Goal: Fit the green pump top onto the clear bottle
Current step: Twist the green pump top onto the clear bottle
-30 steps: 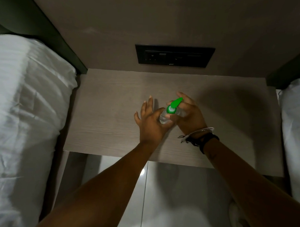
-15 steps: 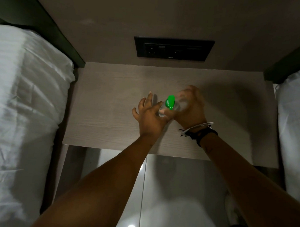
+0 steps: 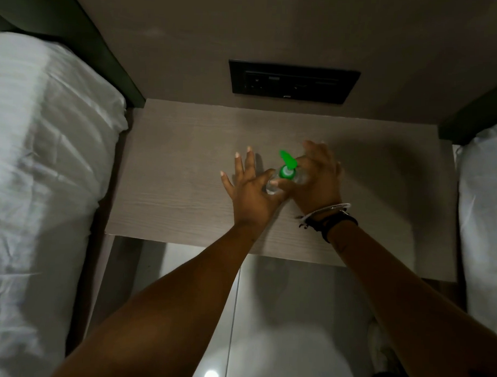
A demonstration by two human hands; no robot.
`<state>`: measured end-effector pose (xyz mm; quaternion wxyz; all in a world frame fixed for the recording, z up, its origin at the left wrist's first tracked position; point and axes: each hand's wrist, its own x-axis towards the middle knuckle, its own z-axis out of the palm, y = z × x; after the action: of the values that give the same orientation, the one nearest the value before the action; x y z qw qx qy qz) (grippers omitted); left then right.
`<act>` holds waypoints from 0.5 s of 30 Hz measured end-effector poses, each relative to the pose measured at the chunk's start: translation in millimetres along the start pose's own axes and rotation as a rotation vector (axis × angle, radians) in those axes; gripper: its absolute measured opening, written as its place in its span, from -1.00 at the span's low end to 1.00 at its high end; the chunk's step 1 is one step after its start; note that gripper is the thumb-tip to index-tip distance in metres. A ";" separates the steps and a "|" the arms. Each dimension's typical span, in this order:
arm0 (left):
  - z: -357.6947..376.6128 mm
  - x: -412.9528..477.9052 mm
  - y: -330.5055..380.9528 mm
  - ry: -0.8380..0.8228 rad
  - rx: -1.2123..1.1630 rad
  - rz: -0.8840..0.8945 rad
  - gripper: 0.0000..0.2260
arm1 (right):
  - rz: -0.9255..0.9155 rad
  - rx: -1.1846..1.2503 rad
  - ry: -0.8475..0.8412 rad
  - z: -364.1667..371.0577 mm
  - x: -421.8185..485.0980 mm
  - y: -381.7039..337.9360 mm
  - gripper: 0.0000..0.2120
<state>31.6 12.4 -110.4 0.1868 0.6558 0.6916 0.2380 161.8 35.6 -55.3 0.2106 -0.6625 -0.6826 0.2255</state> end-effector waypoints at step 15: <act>-2.2 6.8 -6.5 -0.036 -0.094 0.018 -0.55 | -0.075 -0.013 -0.046 4.7 5.8 1.4 -0.52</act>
<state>24.5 18.9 -111.9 0.2276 0.6568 0.6702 0.2601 160.0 41.3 -60.0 0.1989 -0.6325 -0.7130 0.2282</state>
